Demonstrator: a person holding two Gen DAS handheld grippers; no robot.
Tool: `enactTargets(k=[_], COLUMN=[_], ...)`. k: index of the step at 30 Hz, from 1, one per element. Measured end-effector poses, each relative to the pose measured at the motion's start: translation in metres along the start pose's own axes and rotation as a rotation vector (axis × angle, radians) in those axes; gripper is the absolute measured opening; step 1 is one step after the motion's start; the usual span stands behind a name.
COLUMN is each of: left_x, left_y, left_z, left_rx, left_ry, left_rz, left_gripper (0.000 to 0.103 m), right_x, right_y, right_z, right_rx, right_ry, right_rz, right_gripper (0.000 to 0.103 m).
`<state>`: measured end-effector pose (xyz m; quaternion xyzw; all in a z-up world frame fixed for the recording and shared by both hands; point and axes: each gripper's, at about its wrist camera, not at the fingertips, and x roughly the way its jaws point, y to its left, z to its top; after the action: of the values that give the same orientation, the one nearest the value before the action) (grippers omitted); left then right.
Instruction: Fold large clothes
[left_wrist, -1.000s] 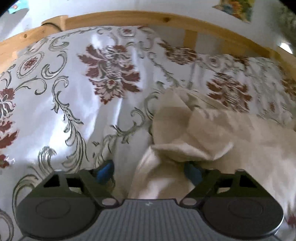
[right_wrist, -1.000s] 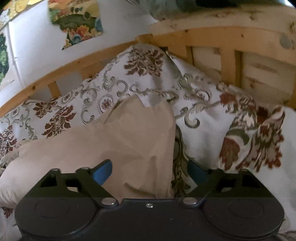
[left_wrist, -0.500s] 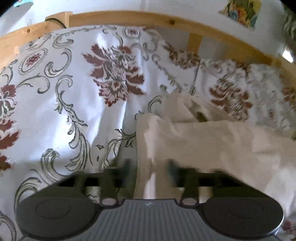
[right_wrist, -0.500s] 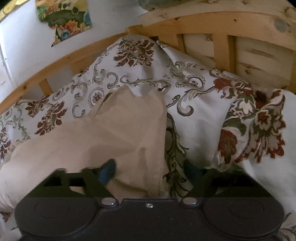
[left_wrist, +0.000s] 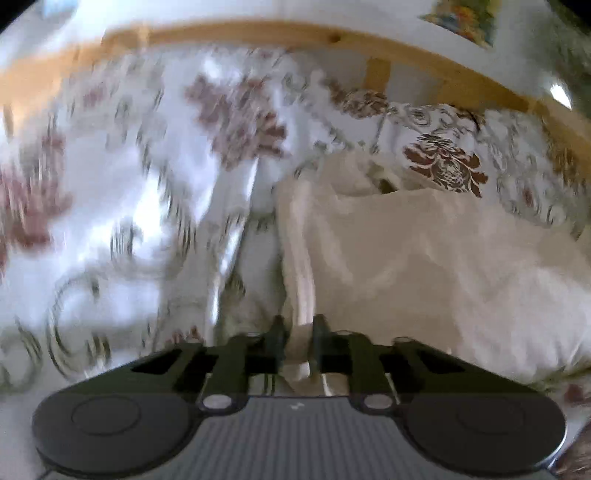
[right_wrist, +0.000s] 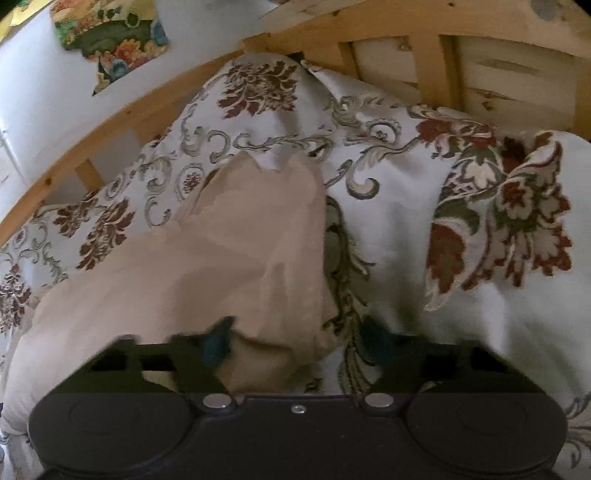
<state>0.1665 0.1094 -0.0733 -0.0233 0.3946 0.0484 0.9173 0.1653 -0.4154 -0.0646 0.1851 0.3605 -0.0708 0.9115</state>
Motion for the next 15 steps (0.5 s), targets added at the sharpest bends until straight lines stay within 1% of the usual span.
enactTargets(k=[1,2,3,4,5,7,8,9,11,12,15], left_x=[-0.005,-0.012,-0.019,-0.025,-0.030,-0.033,-0.029,-0.023,-0.009,-0.005,-0.001], left_y=[-0.007,-0.011,-0.011,-0.008,-0.005,-0.001,0.000,0.001,0.005,0.007,0.010], left_z=[0.001,0.003,0.005,0.006,0.006,0.002,-0.001,-0.005,-0.014,-0.018,-0.021], left_rx=[0.036,0.052,0.046,0.030,0.016,0.025,0.039,0.050,0.034,0.020,0.003], left_ry=[-0.025,-0.051,-0.069,-0.078,-0.078,-0.055,-0.037,-0.009,0.028,0.033,0.026], left_rz=[0.034,0.052,0.060,0.060,0.055,0.053,0.060,0.068,0.066,0.059,0.055], left_gripper=[0.010,0.009,0.009,0.009,0.009,0.010,0.010,0.010,0.011,0.011,0.011], right_x=[-0.002,-0.005,-0.011,-0.017,-0.025,-0.029,-0.026,-0.018,-0.005,-0.002,-0.001], right_y=[0.004,0.007,0.008,0.008,0.009,0.012,0.014,0.013,0.007,0.003,0.000], right_z=[-0.001,-0.002,-0.001,0.001,0.003,0.004,0.003,0.001,-0.001,-0.001,-0.001], right_rx=[-0.027,-0.057,-0.070,-0.068,-0.075,-0.113,-0.127,-0.132,-0.104,-0.086,-0.079], right_ry=[-0.012,-0.032,-0.057,-0.082,-0.106,-0.114,-0.098,-0.056,0.004,0.018,0.015], right_rz=[-0.027,-0.051,-0.056,-0.048,-0.041,-0.052,-0.061,-0.068,-0.074,-0.069,-0.071], right_gripper=[0.037,0.031,0.022,0.017,0.016,0.014,0.014,0.015,0.018,0.020,0.023])
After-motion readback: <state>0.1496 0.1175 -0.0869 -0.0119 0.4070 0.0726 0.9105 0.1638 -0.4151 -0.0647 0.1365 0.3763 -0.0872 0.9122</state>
